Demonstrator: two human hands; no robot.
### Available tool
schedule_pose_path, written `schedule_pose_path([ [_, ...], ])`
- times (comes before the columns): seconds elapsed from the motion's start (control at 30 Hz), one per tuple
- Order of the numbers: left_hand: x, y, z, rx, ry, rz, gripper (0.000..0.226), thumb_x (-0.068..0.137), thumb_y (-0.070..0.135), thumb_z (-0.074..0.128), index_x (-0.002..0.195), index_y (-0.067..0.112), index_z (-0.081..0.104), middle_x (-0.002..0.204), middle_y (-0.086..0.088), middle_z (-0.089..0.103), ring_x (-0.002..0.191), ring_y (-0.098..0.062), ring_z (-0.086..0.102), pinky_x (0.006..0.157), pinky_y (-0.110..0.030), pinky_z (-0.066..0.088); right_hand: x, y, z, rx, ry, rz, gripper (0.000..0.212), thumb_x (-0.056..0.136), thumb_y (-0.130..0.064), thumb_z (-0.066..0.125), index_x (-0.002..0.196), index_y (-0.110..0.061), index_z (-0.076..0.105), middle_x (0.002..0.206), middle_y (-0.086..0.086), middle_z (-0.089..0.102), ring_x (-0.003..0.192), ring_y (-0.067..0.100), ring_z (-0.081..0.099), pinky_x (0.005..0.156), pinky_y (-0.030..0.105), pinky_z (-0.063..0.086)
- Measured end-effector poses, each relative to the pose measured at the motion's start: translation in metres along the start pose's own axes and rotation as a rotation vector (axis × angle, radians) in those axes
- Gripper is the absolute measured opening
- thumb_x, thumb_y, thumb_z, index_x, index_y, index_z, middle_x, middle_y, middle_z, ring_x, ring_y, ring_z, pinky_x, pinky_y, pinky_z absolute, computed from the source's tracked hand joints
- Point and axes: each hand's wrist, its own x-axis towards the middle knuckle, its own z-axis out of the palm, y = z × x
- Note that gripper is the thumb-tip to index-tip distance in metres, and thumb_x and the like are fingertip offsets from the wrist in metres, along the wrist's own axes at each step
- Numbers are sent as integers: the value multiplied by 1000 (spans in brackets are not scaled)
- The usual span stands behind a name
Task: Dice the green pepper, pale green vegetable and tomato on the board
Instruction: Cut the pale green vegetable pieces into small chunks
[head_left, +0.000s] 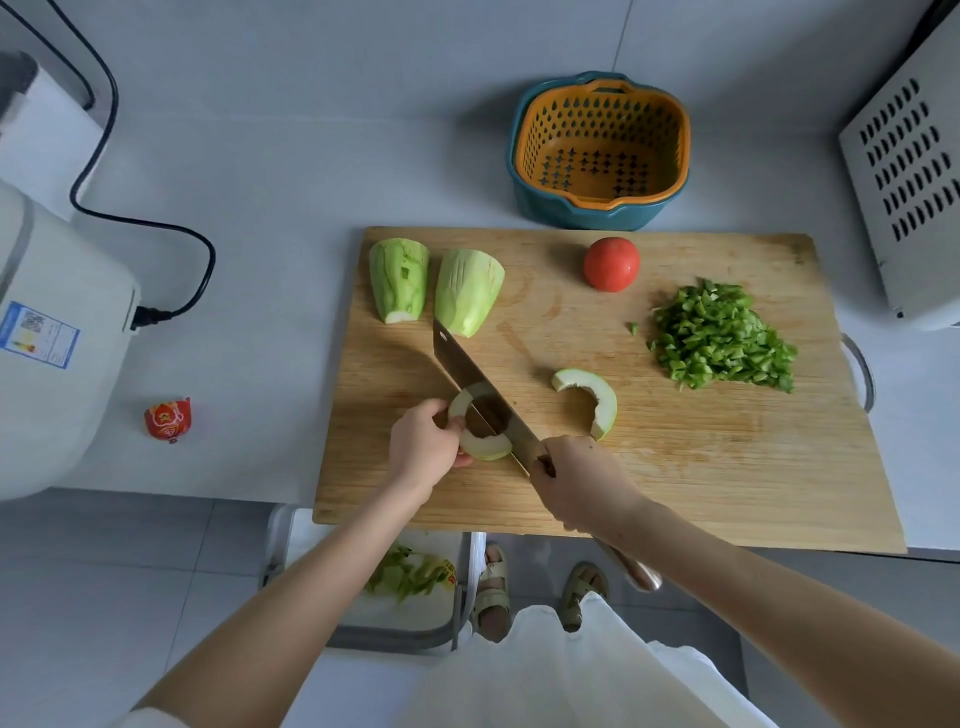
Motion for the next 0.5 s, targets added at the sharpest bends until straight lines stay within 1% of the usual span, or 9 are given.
schedule_pose_path([
  [0.07,0,1,0,-20,3,-19,27,94,10,54,121,6,56,107,-8,59,74,-22,68,70,-39,59,1,-1,-1,-10,6,5,25,93,-19,37,80,-7,55,72,7,59,70,26,66,59,33,53],
  [0.13,1,2,1,-40,11,-37,27,94,9,54,122,6,55,106,-8,59,72,-22,68,69,-38,59,3,-2,-2,-20,22,-2,25,93,-18,38,77,-9,53,68,5,56,62,24,62,57,32,52],
  [0.27,0,0,1,-54,22,-30,26,93,9,56,119,6,56,113,-14,60,77,-24,69,62,-31,59,4,-2,-1,-35,44,-5,25,93,-19,39,78,-7,56,68,5,56,61,22,59,58,33,53],
  [0.4,1,0,-1,-90,2,-43,21,93,9,56,113,12,57,112,-12,60,81,-25,68,62,-30,59,4,1,2,-15,42,-11,27,93,-18,39,68,-13,46,65,3,52,59,20,55,52,28,44],
  [0.5,0,0,-1,-131,-31,-56,19,91,11,59,109,15,53,106,-7,59,83,-24,68,66,-32,59,3,3,1,-40,65,-13,32,94,-18,40,62,-16,41,60,0,47,53,17,47,47,25,38],
])
